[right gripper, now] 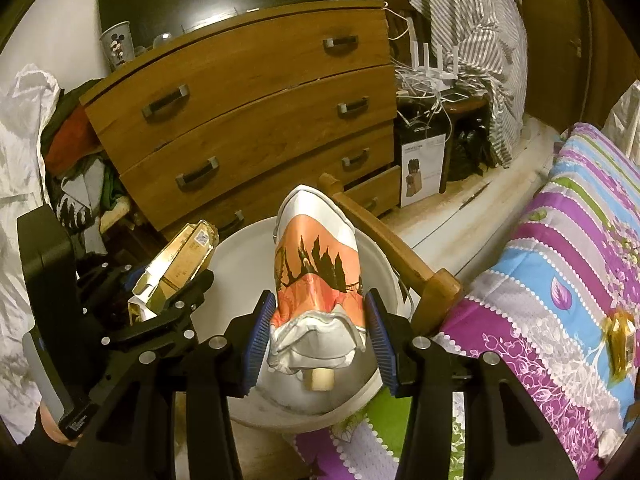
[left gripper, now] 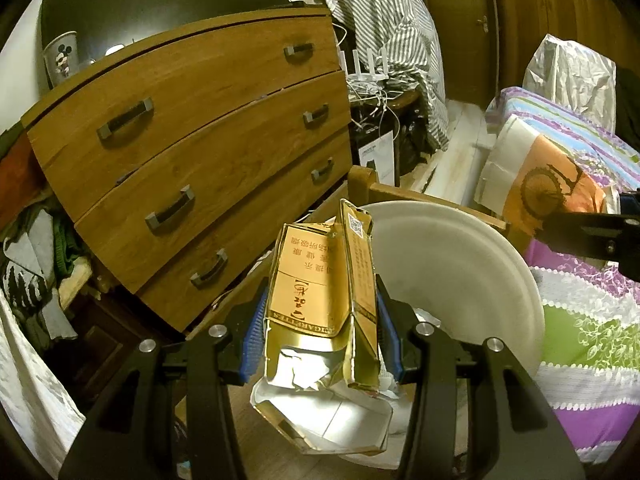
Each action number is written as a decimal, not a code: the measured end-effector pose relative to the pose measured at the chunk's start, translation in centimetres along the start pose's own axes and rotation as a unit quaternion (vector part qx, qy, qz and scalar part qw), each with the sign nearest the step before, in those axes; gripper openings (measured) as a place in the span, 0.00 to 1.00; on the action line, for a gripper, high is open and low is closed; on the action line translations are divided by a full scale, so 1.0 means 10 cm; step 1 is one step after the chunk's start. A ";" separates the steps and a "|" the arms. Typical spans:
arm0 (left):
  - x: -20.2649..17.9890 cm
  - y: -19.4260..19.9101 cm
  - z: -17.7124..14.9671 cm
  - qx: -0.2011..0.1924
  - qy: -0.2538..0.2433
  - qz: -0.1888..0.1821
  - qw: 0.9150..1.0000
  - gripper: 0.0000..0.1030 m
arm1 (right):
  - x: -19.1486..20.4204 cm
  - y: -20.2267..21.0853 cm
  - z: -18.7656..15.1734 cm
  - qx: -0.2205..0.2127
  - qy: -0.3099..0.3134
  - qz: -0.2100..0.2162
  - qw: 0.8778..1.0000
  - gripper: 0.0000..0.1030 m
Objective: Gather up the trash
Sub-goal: 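Carry the gold box and paper cup over the white bucket with both tools, then open both tools to drop the gold box and cup into the bucket, then move both tools back over the bed toward the remaining trash, then grasp the red Double Happiness box with the right tool while the left tool grasps the white bubble-wrap bag, then carry the bubble-wrap bag and red box over the white bucket with both tools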
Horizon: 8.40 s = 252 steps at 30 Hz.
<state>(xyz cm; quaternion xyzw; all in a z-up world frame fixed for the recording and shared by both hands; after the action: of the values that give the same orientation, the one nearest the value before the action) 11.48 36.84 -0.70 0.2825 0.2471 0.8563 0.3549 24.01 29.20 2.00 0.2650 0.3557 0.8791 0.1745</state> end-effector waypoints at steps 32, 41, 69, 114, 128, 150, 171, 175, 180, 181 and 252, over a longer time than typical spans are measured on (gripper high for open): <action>-0.06 -0.18 -0.01 0.022 -0.005 0.000 1.000 0.60 | -0.04 -0.07 0.14 -0.005 0.012 0.001 1.000 0.62; -0.03 -0.18 0.00 0.021 -0.002 0.011 1.000 0.60 | -0.12 -0.06 0.09 -0.008 0.002 -0.004 1.000 0.62; -1.06 1.18 0.01 -0.099 0.013 -0.060 0.993 0.89 | -1.07 1.96 -1.37 -0.275 -0.035 -0.235 0.932 0.84; -3.03 1.23 -1.00 0.005 -0.164 -0.165 0.972 0.90 | -3.26 3.11 -3.61 -0.120 -0.267 -0.153 0.944 0.59; -3.48 1.94 -1.27 -0.045 -0.230 -0.253 0.939 0.90 | -2.75 4.17 -4.99 -0.186 -0.349 -0.329 0.857 0.59; -5.37 3.12 -1.51 -0.063 -0.297 -0.405 0.862 0.84 | -3.11 4.27 -5.48 -0.224 -0.359 -0.306 0.853 0.56; -3.25 1.73 -1.12 -0.027 -0.190 -0.252 0.948 0.51 | -2.52 3.63 -4.58 -0.227 -0.277 -0.201 0.912 0.56; -3.13 1.38 -0.97 -0.025 -0.170 -0.234 0.957 0.52 | -2.51 3.32 -4.38 -0.195 -0.263 -0.210 0.921 0.57; -3.13 1.24 -0.99 -0.035 -0.185 -0.233 0.954 0.70 | -2.48 3.07 -4.34 -0.162 -0.245 -0.234 0.927 0.75; -3.12 1.26 -0.99 -0.042 -0.187 -0.234 0.953 0.74 | -2.46 3.08 -4.33 -0.162 -0.244 -0.234 0.927 0.76; -0.18 0.53 0.10 -0.058 0.011 0.003 0.998 0.48 | -0.01 0.68 -0.16 -0.058 0.034 -0.006 0.998 0.56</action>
<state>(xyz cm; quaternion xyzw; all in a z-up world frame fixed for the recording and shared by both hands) 10.74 32.38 2.76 0.2529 0.1995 0.8732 0.3657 22.33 23.65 5.87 0.2220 0.3112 0.9059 0.1823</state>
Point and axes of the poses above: each gripper's, at about its wrist camera, not at the fingertips, and y roughly against the way its jaws point, x to its left, z to its top, the point moved 3 cm from there along -y, roughly the way its jaws point, and after that the axes turned 12 degrees about z, right-handed, at the moved point
